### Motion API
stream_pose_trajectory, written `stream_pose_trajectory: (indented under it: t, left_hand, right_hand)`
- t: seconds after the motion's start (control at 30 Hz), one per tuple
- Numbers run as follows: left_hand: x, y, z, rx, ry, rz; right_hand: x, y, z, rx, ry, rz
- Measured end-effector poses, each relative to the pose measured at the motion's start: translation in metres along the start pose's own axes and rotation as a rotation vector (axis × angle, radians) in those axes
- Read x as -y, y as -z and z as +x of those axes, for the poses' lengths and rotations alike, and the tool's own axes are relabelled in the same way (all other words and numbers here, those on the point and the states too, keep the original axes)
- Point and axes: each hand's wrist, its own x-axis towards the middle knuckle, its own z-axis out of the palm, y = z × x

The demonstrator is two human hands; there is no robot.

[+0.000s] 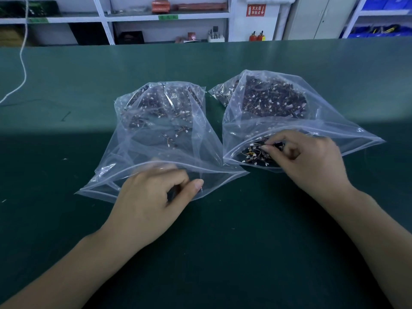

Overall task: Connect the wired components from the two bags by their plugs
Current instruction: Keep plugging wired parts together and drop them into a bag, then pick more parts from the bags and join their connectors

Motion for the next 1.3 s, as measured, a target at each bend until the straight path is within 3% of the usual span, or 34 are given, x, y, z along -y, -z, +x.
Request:
stream_pose_trajectory:
  t: [0.2,0.3,0.43,0.63,0.87,1.07,1.3]
  left_hand:
    - [0.006,0.000,0.002,0.002,0.010,0.046]
    - [0.007,0.002,0.001,0.043,0.087,0.115]
    - [0.010,0.003,0.005,0.262,0.280,0.214]
    - [0.029,0.006,0.022,0.401,0.443,0.106]
    - [0.049,-0.013,0.050,0.502,0.377,0.400]
    - [0.058,-0.036,0.099,0.559,0.381,0.398]
    - [0.077,-0.062,0.133,0.406,0.350,0.427]
  right_hand:
    - [-0.009,-0.002,0.000,-0.022,-0.237,-0.081]
    - [-0.004,-0.004,-0.002,-0.019,-0.225,-0.082]
    - [0.012,-0.015,-0.006,-0.024,-0.143,-0.017]
    - [0.015,-0.025,-0.003,0.019,-0.113,0.002]
    - [0.015,-0.025,-0.003,0.041,-0.075,0.029]
    - [0.016,-0.026,-0.002,0.061,-0.068,0.029]
    - [0.014,-0.026,-0.001,0.054,-0.084,0.060]
